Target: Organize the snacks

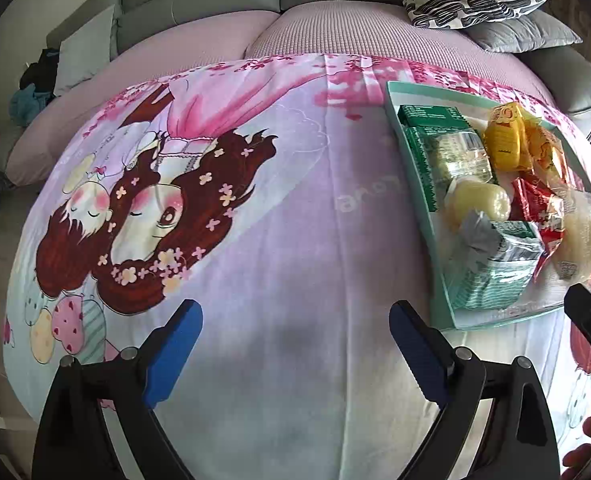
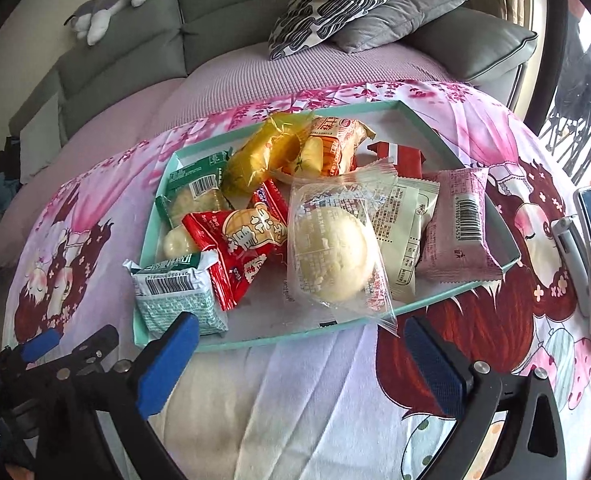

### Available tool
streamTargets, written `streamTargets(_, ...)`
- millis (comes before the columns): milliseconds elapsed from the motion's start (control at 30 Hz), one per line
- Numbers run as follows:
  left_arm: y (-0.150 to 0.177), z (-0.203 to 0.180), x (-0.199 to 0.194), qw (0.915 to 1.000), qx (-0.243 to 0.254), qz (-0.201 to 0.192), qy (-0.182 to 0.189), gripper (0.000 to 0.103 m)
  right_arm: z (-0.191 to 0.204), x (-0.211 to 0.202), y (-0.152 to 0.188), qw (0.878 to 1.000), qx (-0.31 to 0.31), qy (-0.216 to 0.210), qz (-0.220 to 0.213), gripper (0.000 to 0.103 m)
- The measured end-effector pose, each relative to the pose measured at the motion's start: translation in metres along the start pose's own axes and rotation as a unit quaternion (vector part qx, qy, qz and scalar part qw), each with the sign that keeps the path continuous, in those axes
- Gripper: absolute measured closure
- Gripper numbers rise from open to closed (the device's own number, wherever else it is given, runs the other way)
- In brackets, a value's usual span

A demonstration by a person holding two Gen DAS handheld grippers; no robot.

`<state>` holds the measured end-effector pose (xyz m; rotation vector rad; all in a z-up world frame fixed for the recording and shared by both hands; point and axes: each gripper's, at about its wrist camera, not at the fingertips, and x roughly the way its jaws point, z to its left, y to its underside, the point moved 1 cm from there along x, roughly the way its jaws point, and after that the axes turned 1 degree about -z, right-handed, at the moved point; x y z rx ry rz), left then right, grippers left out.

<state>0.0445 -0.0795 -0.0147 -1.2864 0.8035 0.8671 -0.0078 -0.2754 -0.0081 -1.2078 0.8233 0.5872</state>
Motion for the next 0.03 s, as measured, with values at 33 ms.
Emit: streamTargets(33,-0.0003,0.0003,0.0008,1.0000,-0.001,0.002,0.002,0.008,0.0002,0.0004,0.0001,1.000,-0.001,0.001,0.001,0.000)
